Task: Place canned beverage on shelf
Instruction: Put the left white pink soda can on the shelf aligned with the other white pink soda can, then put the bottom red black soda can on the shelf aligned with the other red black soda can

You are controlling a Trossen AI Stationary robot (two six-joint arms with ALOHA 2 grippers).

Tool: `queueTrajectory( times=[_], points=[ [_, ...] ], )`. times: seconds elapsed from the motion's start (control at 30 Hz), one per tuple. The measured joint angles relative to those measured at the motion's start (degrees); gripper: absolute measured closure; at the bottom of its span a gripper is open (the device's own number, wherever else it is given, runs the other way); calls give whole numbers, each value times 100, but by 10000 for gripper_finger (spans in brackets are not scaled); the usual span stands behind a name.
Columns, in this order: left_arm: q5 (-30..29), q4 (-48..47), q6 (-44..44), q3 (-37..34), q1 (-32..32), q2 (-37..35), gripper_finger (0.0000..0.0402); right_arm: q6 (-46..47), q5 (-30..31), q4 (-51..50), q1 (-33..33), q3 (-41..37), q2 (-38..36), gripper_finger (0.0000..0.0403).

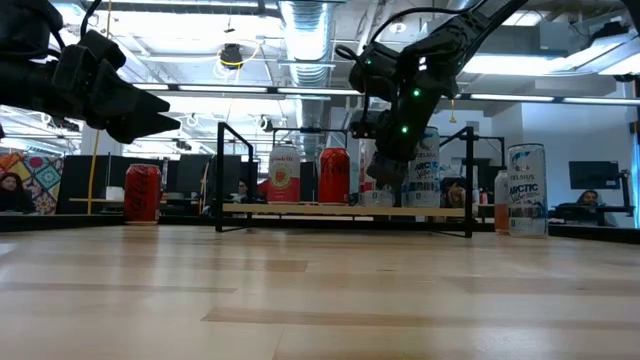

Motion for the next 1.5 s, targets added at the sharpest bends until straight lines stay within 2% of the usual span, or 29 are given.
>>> queueTrajectory(
  times=[0.27, 0.6, 0.8, 0.93, 1.27, 1.4, 1.5],
  points=[
    [2, 0, 0, 0, 0, -2, 78, -82, -4, -432, 364, 0, -609, 381],
    [3, -2, 0, 0, -2, -2, 78, 399, -275, -1838, 891, 4, -2553, 378],
    [2, -2, 0, -1, -2, 0, 78, 999, -264, -2862, 1022, 4, -3766, 375],
    [3, -2, 0, 0, -2, -2, 78, 1313, -260, -3116, 1007, 4, -4392, 376],
    [2, -2, 0, -2, -1, 0, 78, 1418, -243, -3860, 788, 1, -4852, 373],
    [2, -2, 0, 0, -2, 0, 78, 1453, -265, -3718, 629, -339, -5105, 375],
    [2, -1, 0, 0, 0, -2, 78, 1686, -730, -3686, 592, -672, -5339, 375]
  ],
)
